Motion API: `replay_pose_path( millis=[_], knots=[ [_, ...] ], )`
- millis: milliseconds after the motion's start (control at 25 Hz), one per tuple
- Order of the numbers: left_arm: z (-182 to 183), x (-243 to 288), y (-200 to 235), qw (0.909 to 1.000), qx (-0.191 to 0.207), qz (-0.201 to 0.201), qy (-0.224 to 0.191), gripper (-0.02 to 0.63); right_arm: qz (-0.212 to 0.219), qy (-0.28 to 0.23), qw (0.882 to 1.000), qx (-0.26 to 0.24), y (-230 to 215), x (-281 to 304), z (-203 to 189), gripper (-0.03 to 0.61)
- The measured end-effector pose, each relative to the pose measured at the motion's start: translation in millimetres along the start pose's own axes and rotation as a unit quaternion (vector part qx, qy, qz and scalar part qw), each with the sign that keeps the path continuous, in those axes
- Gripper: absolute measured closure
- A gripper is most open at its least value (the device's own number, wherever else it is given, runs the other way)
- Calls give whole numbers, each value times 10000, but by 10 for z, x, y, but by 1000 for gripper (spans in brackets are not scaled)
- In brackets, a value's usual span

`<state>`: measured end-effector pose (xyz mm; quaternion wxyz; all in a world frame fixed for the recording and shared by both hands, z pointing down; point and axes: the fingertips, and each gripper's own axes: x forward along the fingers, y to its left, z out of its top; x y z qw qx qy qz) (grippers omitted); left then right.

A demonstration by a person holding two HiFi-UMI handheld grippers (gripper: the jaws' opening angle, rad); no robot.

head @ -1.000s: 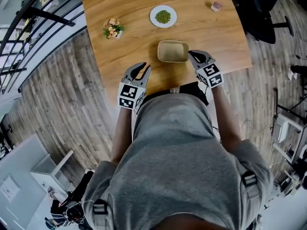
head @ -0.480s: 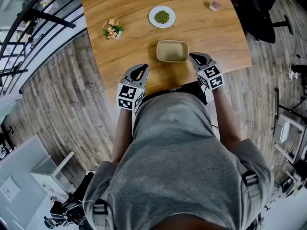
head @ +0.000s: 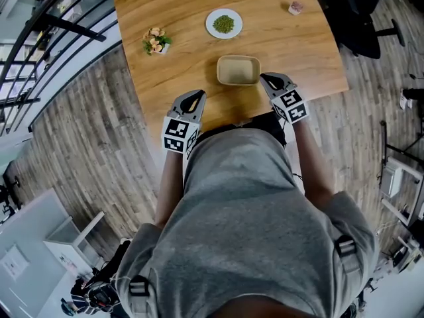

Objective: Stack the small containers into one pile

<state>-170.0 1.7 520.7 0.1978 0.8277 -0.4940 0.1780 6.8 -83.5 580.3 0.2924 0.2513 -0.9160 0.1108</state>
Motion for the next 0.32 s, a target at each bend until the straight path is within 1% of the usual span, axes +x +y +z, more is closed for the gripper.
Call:
replay_pose_path(
  millis=[160, 320],
  knots=[
    [-53, 10, -3, 10000, -12, -19, -9, 586, 25, 64, 10000, -30, 59, 1, -55, 572],
    [-55, -7, -32, 9994, -292, -100, -138, 586, 34, 100, 9999, -87, 144, -5, -94, 572]
  ],
)
